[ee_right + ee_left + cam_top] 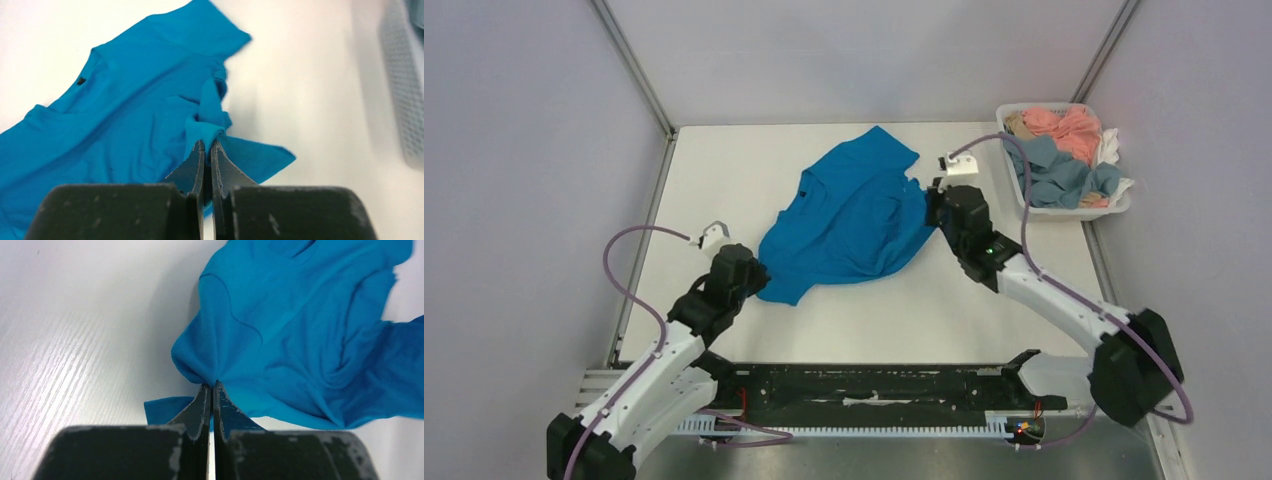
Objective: Fold and stack the t-shirts
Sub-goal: Flatten out the tshirt
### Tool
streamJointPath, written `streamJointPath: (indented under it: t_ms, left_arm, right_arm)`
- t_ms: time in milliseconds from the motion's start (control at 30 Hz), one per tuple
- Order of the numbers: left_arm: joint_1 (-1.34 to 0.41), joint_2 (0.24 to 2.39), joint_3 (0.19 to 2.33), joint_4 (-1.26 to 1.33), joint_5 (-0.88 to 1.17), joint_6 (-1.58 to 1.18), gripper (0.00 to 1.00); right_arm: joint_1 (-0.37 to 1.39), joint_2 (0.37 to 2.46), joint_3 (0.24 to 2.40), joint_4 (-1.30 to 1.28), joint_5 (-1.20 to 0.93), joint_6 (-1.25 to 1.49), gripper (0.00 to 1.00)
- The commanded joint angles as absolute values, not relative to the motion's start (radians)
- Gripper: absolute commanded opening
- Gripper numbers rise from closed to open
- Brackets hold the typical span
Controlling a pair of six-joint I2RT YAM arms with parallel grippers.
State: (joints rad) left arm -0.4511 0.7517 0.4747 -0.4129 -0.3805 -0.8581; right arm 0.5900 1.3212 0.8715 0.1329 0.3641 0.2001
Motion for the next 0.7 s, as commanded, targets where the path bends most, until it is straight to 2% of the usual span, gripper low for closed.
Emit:
streamJointPath:
  t_ms: [0, 167, 300, 533, 667]
  left_arm:
    - [-0.453, 0.651, 0.588, -0.442, -0.377, -0.868, 0.02]
    - [-0.453, 0.564, 0.809, -0.434, -0.362, -0.784, 0.02]
    - [-0.453, 0.570, 1.056, -0.449, -0.338, -0.721, 0.02]
    - [-0.453, 0.620, 1.354, -0.403, -0.214, -0.671, 0.02]
    - [-0.453, 0.696, 1.491, -0.428, -0.245, -0.626, 0.02]
  right_arm:
    - [0.584, 1.091, 0.746, 0.126, 0.429, 0.222, 0.00]
    - [0.584, 0.904, 0.813, 0.104, 0.460, 0.189, 0.00]
    - [0.584, 0.830, 0.989, 0.033, 0.485, 0.147, 0.00]
    - [0.584, 0.777, 1.217, -0.062, 0.365, 0.116, 0.00]
    - [0.584, 0.808, 1.310, -0.123, 0.432, 0.089, 0.00]
